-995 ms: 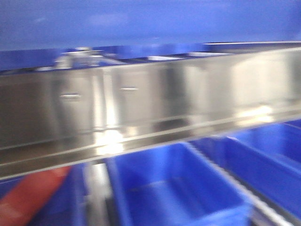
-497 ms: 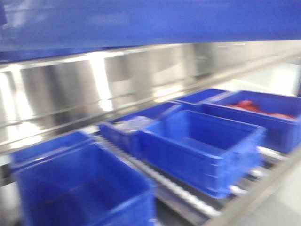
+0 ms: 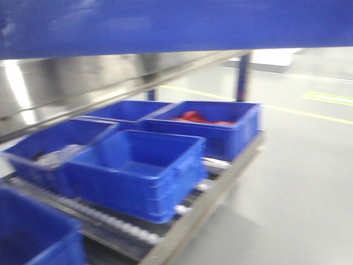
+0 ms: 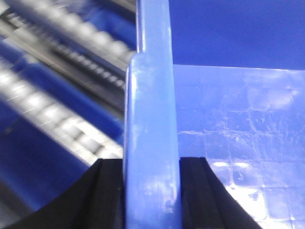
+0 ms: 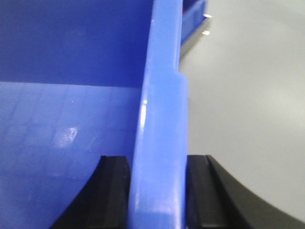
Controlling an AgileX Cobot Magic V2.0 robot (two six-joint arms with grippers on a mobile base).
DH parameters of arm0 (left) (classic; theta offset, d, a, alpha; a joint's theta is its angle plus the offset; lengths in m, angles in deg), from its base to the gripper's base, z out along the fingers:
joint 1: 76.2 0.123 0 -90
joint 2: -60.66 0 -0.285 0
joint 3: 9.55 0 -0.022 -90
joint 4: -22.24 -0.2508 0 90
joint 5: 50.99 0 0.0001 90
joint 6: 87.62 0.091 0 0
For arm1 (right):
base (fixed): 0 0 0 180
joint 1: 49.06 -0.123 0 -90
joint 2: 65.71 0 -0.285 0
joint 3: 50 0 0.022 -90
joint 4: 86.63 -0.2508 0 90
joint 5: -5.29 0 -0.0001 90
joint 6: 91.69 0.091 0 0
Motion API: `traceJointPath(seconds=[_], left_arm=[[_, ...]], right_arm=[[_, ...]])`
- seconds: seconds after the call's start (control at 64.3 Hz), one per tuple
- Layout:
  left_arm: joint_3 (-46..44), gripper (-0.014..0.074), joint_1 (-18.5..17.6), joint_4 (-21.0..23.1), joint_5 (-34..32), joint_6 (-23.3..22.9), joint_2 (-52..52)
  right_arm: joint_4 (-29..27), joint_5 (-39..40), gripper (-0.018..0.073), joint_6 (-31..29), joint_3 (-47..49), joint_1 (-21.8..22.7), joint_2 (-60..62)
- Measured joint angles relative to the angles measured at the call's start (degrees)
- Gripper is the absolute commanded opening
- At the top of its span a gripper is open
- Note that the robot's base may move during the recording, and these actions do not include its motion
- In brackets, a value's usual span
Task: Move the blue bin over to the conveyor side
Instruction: 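Hold the blue bin with both grippers while the base turns away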
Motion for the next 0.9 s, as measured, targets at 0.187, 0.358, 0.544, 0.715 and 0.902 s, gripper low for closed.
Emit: traceJointPath(seconds=[0.187,0.358,0.544,0.715,0.902], left_arm=[[0.0,-0.002,0.0,0.0,0.0,0.0,0.0],[0.0,-0.002,0.0,0.0,0.0,0.0,0.0],[0.0,-0.002,0.0,0.0,0.0,0.0,0.0],[0.0,-0.002,0.0,0.11,0.0,0.0,0.0],[0.0,-0.002,0.0,0.11,0.0,0.0,0.0]], right_arm=[[0.0,0.0,-0.0088,0.0,0.0,0.0,0.09],[0.0,0.0,-0.0088,0.0,0.0,0.0,0.09],[0.0,0.0,-0.0088,0.0,0.0,0.0,0.09],[0.0,0.0,-0.0088,0.0,0.0,0.0,0.09],[0.0,0.0,-0.0088,0.0,0.0,0.0,0.09]])
